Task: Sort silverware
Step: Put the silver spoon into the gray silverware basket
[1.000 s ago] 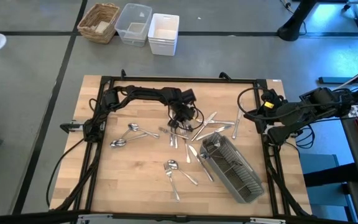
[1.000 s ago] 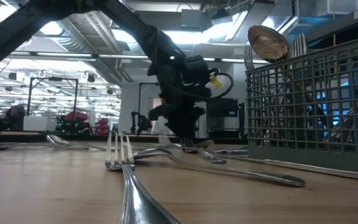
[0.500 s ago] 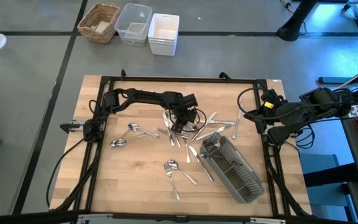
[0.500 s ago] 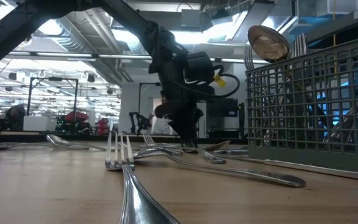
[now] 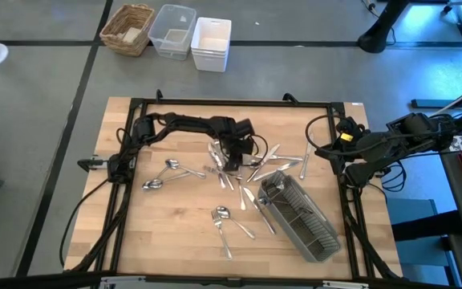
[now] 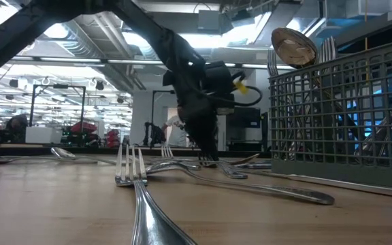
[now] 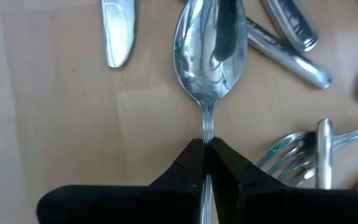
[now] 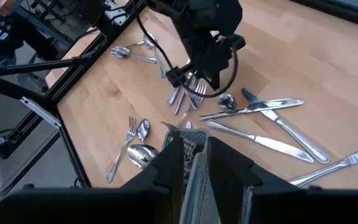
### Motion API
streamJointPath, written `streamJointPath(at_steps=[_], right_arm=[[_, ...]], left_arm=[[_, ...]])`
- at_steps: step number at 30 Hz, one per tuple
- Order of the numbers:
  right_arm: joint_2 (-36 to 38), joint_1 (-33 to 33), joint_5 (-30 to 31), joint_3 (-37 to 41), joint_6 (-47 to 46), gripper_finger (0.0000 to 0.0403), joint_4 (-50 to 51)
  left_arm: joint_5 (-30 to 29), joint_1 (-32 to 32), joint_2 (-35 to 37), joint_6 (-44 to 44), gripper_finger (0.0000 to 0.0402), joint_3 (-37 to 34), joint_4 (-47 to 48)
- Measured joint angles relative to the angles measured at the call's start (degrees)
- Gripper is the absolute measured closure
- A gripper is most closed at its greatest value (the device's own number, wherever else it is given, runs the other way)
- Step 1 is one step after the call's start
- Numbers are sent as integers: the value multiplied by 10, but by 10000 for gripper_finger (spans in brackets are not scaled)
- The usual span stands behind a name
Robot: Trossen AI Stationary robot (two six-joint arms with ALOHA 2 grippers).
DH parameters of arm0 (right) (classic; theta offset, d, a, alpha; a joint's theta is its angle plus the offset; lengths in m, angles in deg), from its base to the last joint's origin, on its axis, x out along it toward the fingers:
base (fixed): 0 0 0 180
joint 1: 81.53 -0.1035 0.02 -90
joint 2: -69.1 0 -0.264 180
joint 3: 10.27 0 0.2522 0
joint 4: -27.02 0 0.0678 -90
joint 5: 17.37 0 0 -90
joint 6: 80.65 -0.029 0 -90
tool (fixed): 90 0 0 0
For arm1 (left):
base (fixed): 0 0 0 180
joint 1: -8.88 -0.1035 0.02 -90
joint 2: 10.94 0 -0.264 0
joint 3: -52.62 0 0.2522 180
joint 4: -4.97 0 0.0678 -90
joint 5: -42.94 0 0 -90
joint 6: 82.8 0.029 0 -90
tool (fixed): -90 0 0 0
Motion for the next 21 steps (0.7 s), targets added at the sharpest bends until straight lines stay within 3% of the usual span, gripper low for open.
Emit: streamJointPath(at_steps=[6, 15, 21], right_arm=[[0, 0, 0, 0, 20, 331, 0], [0, 0, 0, 0, 31, 331, 2], [0, 0, 0, 0, 40, 331, 5]], left_arm=[[63, -35, 12, -63, 398, -3, 6], [76, -96, 59, -109, 399, -2, -4], [134, -117, 97, -170, 399, -1, -47]])
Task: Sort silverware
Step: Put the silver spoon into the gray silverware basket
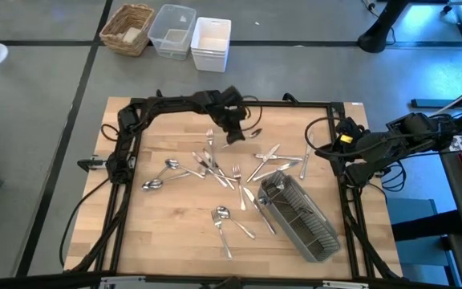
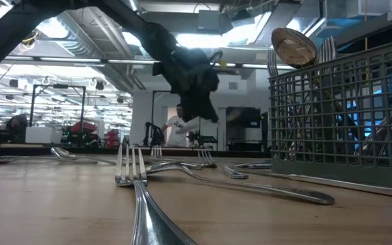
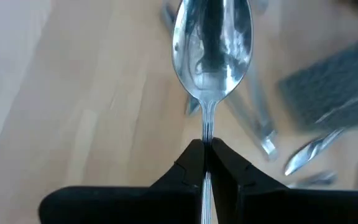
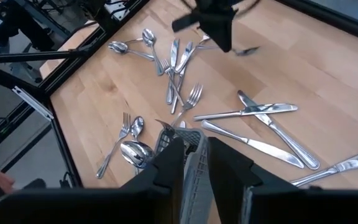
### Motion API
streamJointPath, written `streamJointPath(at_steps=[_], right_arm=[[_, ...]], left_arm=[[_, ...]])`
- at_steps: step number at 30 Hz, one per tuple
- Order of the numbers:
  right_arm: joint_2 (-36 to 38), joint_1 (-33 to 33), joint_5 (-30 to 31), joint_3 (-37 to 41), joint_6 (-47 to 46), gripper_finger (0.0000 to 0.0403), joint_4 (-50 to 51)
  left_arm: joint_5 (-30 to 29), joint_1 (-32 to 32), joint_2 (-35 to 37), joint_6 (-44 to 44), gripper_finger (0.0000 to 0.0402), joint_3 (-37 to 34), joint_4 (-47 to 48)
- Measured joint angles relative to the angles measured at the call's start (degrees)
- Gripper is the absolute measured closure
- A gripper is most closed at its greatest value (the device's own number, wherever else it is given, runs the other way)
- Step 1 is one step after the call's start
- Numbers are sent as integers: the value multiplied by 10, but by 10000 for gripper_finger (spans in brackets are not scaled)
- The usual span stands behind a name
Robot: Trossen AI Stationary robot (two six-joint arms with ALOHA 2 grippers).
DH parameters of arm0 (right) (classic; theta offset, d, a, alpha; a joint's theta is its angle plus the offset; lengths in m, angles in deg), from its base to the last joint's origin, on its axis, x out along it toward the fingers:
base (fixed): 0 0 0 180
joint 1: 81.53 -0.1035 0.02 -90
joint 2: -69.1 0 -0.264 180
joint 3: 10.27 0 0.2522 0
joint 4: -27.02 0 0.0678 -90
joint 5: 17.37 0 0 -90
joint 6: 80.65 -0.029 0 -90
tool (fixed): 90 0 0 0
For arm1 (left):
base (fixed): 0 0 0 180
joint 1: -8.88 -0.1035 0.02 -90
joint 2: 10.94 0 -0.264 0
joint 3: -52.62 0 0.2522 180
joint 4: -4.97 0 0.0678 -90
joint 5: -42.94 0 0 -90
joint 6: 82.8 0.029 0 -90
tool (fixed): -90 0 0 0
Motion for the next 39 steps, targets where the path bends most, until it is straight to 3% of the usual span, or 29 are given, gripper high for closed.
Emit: streamJointPath(at_steps=[5, 10, 18, 22, 31, 35, 39], right_arm=[[0, 0, 0, 0, 21, 331, 0], [0, 0, 0, 0, 21, 331, 9], [0, 0, 2, 0, 21, 331, 31], [0, 0, 5, 0, 22, 331, 31], [5, 0, 12, 0, 36, 331, 31], [6, 0, 42, 0, 35, 331, 31], [5, 0, 49, 0, 35, 331, 32]], left_arm=[[87, 7, 22, -65, 399, 0, -57], [173, 41, 44, -154, 399, 0, -193], [187, 144, 60, -276, 398, 1, -503], [79, 212, 60, -207, 397, 1, -539], [-279, 338, 35, -107, 397, 1, -554], [-347, 369, 7, -113, 396, 0, -603], [-365, 383, -33, -156, 396, 1, -660]])
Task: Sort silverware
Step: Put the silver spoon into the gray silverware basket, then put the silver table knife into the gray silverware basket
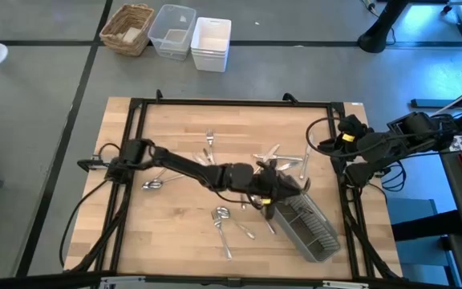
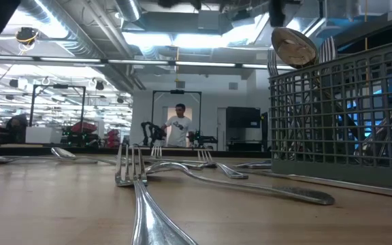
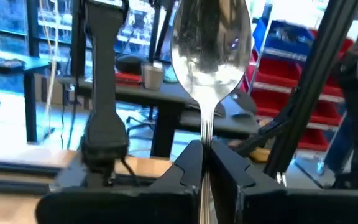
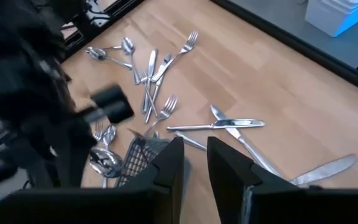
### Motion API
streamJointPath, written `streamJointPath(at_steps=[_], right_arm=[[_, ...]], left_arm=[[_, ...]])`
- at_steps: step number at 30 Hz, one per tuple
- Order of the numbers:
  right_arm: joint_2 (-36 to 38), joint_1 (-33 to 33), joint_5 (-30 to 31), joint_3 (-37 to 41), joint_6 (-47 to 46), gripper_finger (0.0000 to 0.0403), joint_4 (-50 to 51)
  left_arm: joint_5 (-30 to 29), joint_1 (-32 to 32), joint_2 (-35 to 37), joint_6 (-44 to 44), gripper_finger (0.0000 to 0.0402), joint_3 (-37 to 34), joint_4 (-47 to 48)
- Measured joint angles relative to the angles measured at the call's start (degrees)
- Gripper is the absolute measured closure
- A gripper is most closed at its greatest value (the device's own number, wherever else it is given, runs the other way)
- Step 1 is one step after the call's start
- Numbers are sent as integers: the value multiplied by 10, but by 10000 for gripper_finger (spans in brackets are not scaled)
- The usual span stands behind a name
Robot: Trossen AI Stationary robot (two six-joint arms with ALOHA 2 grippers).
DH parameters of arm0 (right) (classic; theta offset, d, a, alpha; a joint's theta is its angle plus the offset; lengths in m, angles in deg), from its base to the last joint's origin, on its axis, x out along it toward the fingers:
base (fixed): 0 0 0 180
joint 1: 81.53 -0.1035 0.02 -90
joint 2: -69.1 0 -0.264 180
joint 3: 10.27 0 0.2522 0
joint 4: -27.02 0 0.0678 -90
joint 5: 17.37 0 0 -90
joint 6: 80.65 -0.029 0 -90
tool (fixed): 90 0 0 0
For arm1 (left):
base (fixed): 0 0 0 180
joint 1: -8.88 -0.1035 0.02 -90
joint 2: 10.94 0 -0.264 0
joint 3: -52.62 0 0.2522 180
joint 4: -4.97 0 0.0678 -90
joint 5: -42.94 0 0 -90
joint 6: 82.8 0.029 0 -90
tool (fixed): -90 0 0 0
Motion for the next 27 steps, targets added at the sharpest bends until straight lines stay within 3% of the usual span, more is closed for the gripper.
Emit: streamJointPath(at_steps=[10, 21, 27], right_arm=[[0, 0, -14, 0, 15, 331, 6], [0, 0, -45, 0, 10, 331, 9], [2, 0, -45, 0, -38, 331, 21]], left_arm=[[-21, 16, -80, 9, 389, 0, -24], [-68, 27, -84, -7, 283, 0, -26], [-65, 28, -41, -3, 266, 0, -30]])
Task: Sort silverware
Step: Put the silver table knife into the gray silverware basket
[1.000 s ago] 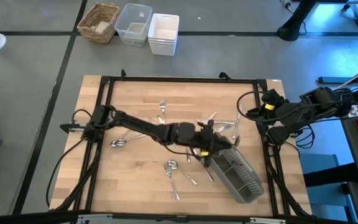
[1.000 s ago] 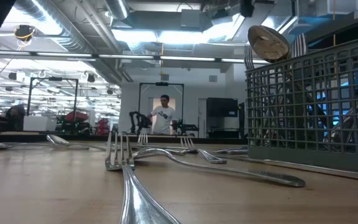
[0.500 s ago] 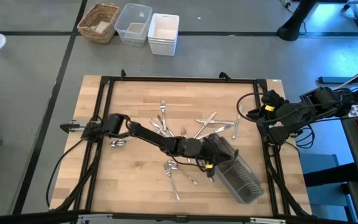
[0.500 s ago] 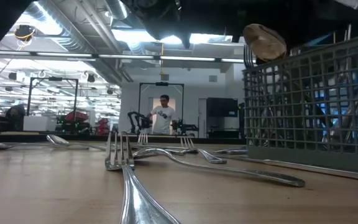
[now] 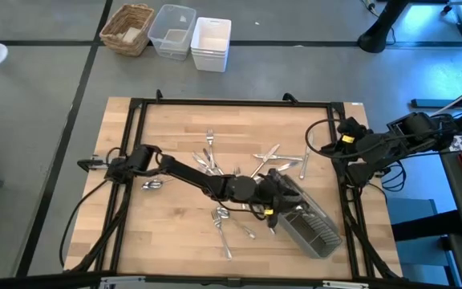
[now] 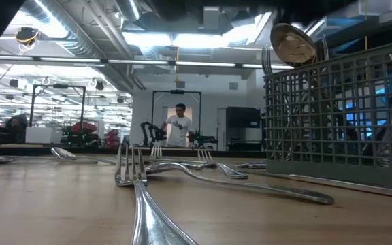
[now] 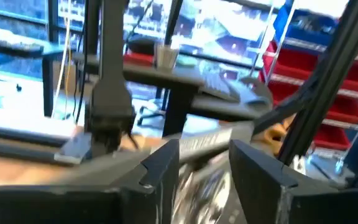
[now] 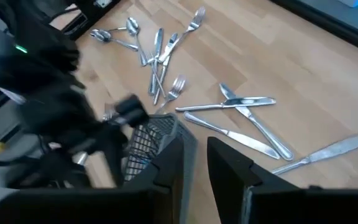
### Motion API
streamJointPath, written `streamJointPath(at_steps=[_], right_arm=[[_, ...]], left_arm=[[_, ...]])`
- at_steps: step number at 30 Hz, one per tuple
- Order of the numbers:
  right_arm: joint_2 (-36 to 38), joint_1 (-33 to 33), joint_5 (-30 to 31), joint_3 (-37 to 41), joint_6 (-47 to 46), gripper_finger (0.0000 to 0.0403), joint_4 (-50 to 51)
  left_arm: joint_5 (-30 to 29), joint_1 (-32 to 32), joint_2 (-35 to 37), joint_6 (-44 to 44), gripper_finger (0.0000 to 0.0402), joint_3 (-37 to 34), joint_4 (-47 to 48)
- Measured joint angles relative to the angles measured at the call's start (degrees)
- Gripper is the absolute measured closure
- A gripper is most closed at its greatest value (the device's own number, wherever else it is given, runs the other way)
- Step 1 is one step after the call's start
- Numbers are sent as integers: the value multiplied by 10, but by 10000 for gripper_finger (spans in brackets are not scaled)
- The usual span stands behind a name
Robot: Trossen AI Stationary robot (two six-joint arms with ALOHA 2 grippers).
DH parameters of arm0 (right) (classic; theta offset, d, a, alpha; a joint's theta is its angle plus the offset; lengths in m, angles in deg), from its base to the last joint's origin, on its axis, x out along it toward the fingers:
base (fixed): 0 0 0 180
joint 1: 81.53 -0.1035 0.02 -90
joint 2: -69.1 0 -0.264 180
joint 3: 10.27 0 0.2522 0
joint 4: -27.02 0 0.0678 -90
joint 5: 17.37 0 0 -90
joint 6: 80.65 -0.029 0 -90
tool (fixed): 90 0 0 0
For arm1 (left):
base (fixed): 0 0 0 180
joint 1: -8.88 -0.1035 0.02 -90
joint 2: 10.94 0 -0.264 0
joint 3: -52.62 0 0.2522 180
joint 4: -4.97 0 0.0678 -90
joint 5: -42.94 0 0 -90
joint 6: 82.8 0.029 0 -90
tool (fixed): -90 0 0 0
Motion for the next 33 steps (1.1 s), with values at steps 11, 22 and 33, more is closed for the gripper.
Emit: streamJointPath(at_steps=[11, 22, 33], right_arm=[[-1, 19, 20, 11, -149, 331, 76], [-9, 162, -28, 133, -261, 331, 71], [-15, 353, -157, 284, -249, 331, -104]], left_arm=[[3, -47, 164, 121, 265, 0, 138], [215, -233, 270, 116, 265, 0, 529], [304, -357, 273, 211, 265, 0, 642]])
